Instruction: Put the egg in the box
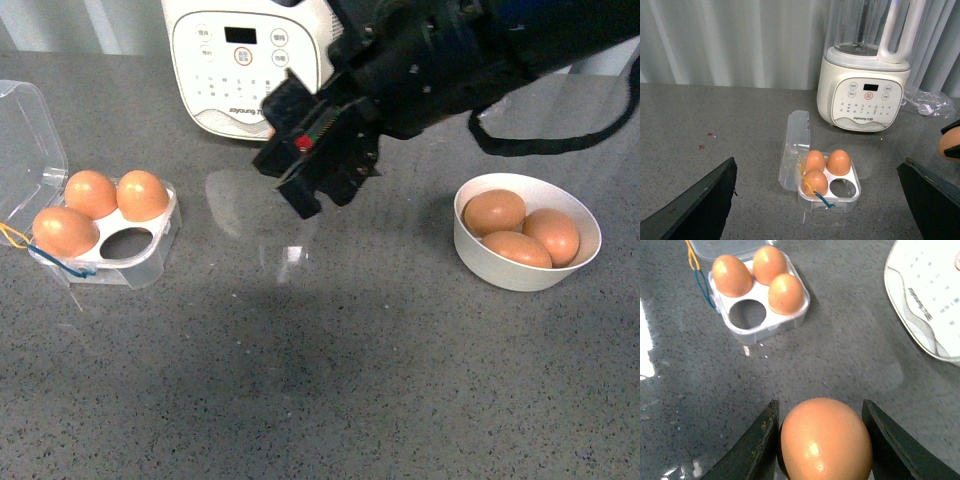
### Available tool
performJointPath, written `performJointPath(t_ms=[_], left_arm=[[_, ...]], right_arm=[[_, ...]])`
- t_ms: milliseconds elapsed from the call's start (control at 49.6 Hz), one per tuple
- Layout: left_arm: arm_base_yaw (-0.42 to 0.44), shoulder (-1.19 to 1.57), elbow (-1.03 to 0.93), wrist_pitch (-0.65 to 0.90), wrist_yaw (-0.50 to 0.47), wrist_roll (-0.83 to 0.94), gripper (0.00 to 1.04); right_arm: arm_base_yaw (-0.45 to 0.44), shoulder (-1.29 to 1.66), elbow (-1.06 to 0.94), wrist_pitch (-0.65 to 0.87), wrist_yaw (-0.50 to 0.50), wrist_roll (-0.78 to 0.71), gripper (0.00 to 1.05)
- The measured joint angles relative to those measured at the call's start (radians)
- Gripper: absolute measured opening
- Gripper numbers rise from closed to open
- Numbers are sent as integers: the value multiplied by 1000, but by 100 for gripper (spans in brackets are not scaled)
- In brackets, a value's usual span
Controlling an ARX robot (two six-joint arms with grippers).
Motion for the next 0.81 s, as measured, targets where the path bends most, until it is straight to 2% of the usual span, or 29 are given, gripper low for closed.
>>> performJointPath(t_ms=[242, 483, 806], left_arm=[[0, 0, 0, 0, 0, 0, 98], [0, 0, 0, 0, 0, 0, 98], [0, 0, 0, 0, 0, 0, 98]], right_arm=[[93, 163, 174, -18, -66, 2, 42], [132, 257, 270, -44, -112, 37, 42], [172, 346, 352, -43, -97, 61, 42]])
